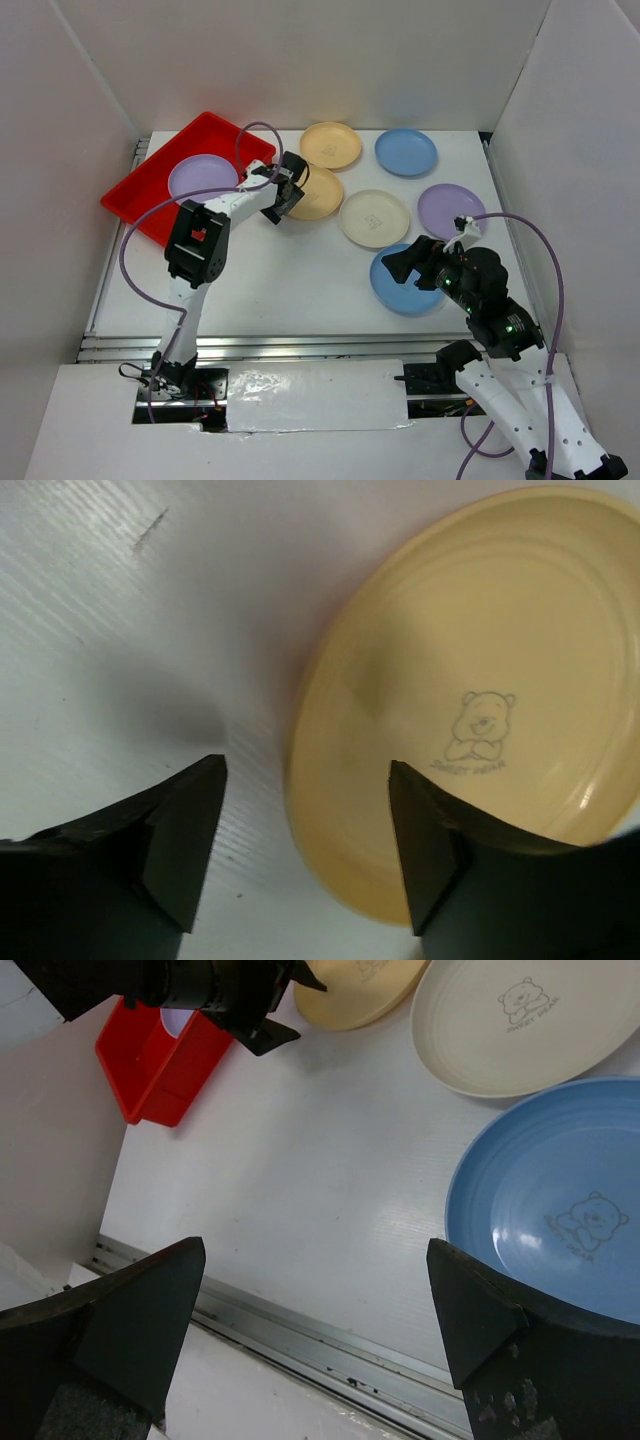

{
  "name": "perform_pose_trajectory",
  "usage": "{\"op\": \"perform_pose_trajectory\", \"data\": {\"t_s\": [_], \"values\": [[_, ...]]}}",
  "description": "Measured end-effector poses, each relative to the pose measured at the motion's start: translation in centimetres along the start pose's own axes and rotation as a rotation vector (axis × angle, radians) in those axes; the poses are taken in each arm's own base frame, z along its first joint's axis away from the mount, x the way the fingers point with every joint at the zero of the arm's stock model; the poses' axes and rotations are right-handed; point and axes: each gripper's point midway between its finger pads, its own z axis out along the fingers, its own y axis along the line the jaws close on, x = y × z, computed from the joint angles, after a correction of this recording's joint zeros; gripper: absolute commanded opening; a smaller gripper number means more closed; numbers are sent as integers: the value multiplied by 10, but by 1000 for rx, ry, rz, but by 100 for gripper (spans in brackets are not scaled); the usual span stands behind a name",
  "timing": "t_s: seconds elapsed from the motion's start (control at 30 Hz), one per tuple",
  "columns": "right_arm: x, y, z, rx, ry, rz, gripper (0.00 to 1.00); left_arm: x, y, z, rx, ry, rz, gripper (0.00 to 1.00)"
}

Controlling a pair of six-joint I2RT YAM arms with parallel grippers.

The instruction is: Place the plates into the plastic bin on the countertop

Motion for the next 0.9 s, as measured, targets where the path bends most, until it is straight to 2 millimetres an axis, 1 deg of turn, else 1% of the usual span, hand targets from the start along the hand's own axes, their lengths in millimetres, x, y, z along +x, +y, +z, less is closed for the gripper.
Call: {"op": "perform_pose_trajectory", "data": {"t_s": [0.03,0.1,0.13,0.2,0.27,0.3,0.33,0.37,0.4,0.47,0.53,0.6,0.67,0.73,0.77,0.83,0.9], "values": [[1,-1,0,2,2,-1,100,1,4,4,-15,2,-1,63],[1,-2,1,5,4,-2,100,4,12,9,-45,6,-2,52],[2,-3,1,6,5,-3,100,5,18,12,-59,8,-6,39],[2,-3,1,4,7,-6,100,4,22,15,-70,10,-19,31],[3,-2,1,0,10,-7,100,2,27,18,-83,12,-24,16],[3,-2,1,0,11,-7,100,-1,25,19,-77,11,-35,9],[3,-2,1,-1,11,-7,100,-5,21,18,-59,8,-51,0],[3,-2,1,-2,12,-7,100,-9,18,16,-47,3,-58,0],[3,-2,1,-3,13,-7,100,-11,19,15,-43,1,-60,0],[3,-2,1,-2,12,-7,100,-12,31,13,-58,2,-56,0],[3,-2,1,-2,12,-9,100,-14,42,2,-54,3,-41,0],[3,-2,2,-1,15,-9,100,-25,48,-21,-38,-6,-13,0],[3,-2,4,-2,19,-7,100,-47,45,-50,2,-35,-1,0],[4,-3,6,0,28,-5,100,-73,36,-81,66,-72,-14,0],[4,-3,7,0,32,-4,100,-93,30,-98,108,-95,-41,0],[5,-3,10,1,39,-2,100,-135,30,-117,151,-142,-92,0],[7,-3,13,-3,43,-2,100,-185,43,-122,147,-204,-161,0]]}}
